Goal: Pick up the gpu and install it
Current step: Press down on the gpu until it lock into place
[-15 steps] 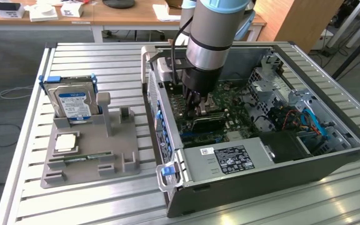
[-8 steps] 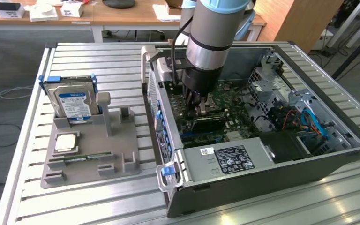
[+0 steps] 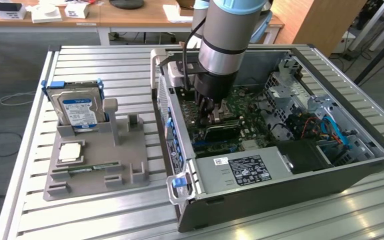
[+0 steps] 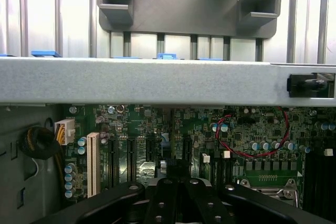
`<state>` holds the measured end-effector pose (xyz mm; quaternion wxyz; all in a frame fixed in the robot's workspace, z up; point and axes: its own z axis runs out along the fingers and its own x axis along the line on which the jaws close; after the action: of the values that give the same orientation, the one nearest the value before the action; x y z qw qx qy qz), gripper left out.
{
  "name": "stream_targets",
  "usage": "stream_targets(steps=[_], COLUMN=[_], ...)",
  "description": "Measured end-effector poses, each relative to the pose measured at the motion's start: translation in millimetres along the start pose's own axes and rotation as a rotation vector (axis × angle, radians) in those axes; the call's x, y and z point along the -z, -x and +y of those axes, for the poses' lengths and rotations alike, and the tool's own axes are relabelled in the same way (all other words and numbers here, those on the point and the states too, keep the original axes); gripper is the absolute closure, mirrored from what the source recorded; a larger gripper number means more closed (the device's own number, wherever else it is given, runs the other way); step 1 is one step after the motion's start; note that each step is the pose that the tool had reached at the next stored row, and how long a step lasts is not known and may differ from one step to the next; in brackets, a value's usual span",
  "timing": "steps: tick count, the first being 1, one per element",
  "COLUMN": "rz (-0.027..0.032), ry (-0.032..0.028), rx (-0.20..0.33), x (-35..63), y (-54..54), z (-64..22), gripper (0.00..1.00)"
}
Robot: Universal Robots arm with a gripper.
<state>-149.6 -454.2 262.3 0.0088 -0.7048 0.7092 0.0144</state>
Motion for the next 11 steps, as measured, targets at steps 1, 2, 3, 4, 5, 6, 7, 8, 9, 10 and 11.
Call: stream_targets(steps=[1,2,3,4,5,6,7,8,9,10,11], rz=[0.0000,-0.0001,0.0000,-0.0001,-0.0001,0.0000,0.0001,0.0001,0.0000,-0.0001,-0.0001], ry=[0.0000,0.0000,0.0000,-0.0001,0.0000,0.0000,0.0000,0.0001,0.0000,0.0000,-0.0001], rx=[0.000,0.000,0.000,0.000,0.000,0.000,0.000,0.000,0.000,0.000,0.000], x=[0.0,0.0,0.0,0.0,0.0,-0.1,-0.1,-0.1,-0.1,-0.2,-0.2], y=[0.0,0.0,0.0,0.0,0.0,0.0,0.0,0.0,0.0,0.0,0.0], z=[0.0,0.0,0.0,0.0,0.0,0.0,0.0,0.0,0.0,0.0,0.0], gripper=[0.89,0.89,0.89,0.89,0.89,0.89,0.89,0.89,0.89,0.89,0.89])
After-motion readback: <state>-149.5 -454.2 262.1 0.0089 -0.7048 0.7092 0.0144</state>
